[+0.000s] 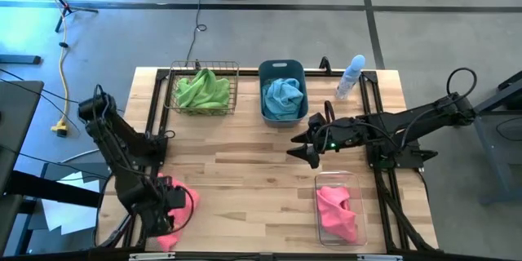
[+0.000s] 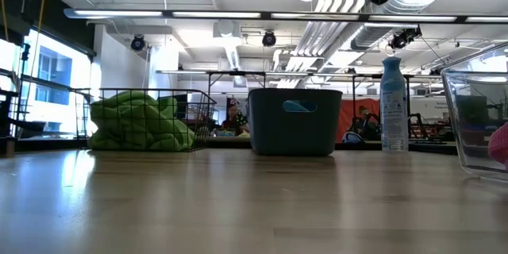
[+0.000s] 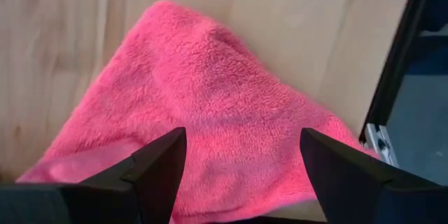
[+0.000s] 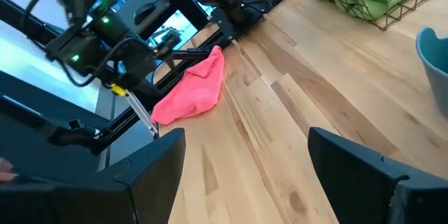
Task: Sort microfiber towel by color & place in baskets
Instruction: Put the pink microfiber cloth into the transparent bin
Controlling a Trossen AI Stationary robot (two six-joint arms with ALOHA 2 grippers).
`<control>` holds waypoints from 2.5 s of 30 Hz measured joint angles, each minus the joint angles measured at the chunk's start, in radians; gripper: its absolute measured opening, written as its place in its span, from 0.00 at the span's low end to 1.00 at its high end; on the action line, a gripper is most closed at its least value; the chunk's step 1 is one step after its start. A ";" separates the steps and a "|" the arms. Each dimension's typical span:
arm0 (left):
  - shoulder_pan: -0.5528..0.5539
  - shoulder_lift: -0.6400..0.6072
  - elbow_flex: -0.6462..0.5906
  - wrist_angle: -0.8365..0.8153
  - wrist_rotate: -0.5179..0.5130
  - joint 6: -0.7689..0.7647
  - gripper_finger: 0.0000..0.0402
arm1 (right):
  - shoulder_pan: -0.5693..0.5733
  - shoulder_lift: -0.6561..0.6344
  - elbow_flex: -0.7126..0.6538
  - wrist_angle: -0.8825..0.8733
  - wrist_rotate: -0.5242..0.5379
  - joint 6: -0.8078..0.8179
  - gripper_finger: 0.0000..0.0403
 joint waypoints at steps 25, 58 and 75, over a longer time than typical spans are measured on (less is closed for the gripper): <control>0.009 0.090 -0.234 0.320 0.028 0.143 0.66 | 0.000 0.000 0.000 -0.003 0.064 0.033 0.74; 0.239 -0.149 -0.093 0.229 -0.083 0.266 0.00 | 0.000 0.000 0.000 -0.004 0.078 0.029 0.74; 0.623 -0.069 0.159 0.626 -0.287 0.931 0.00 | 0.000 -0.044 0.000 0.198 0.093 -0.083 0.74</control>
